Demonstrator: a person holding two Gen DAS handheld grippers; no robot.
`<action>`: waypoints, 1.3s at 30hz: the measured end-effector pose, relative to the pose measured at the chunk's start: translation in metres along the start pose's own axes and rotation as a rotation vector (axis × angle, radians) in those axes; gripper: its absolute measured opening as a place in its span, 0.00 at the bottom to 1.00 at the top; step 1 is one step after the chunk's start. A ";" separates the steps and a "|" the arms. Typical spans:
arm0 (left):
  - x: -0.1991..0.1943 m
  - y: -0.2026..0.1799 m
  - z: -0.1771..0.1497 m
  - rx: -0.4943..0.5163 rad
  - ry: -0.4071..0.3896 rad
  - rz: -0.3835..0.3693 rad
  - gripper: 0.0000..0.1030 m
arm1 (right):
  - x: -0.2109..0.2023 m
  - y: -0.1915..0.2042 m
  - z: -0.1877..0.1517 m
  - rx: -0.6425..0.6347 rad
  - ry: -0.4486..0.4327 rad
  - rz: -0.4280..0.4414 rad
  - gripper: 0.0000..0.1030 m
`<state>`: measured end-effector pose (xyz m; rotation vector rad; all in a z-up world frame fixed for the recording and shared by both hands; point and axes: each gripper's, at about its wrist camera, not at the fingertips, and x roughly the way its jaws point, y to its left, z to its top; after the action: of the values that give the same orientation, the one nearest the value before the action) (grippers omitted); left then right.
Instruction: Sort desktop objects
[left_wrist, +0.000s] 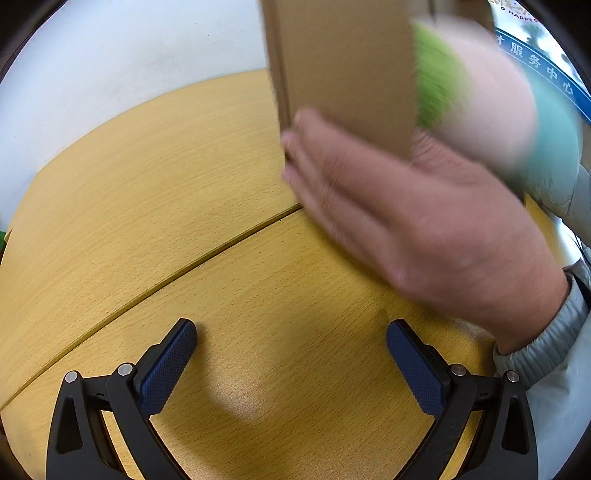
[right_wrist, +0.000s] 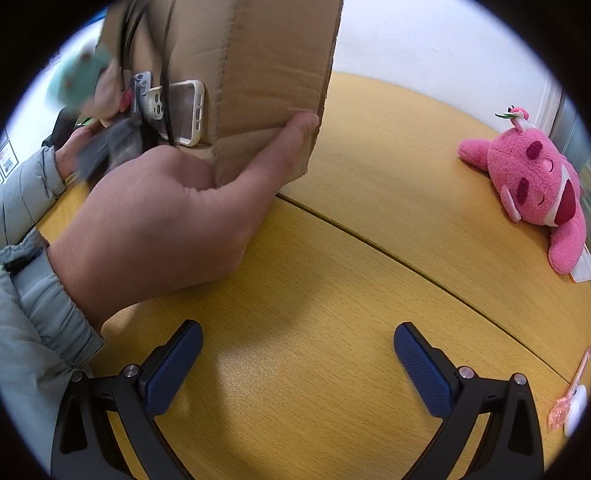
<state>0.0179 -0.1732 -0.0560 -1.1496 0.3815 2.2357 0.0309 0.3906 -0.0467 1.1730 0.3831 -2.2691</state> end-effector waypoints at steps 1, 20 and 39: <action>-0.001 0.000 0.000 0.000 0.000 0.000 1.00 | 0.000 0.000 0.000 0.000 0.000 0.000 1.00; -0.006 -0.001 0.001 0.000 0.000 0.001 1.00 | -0.004 -0.005 0.002 -0.001 -0.001 0.000 1.00; -0.011 -0.001 0.001 0.001 -0.001 0.002 1.00 | -0.009 -0.011 0.006 -0.002 -0.002 0.000 1.00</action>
<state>0.0231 -0.1757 -0.0470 -1.1485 0.3835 2.2370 0.0246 0.3993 -0.0362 1.1703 0.3847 -2.2692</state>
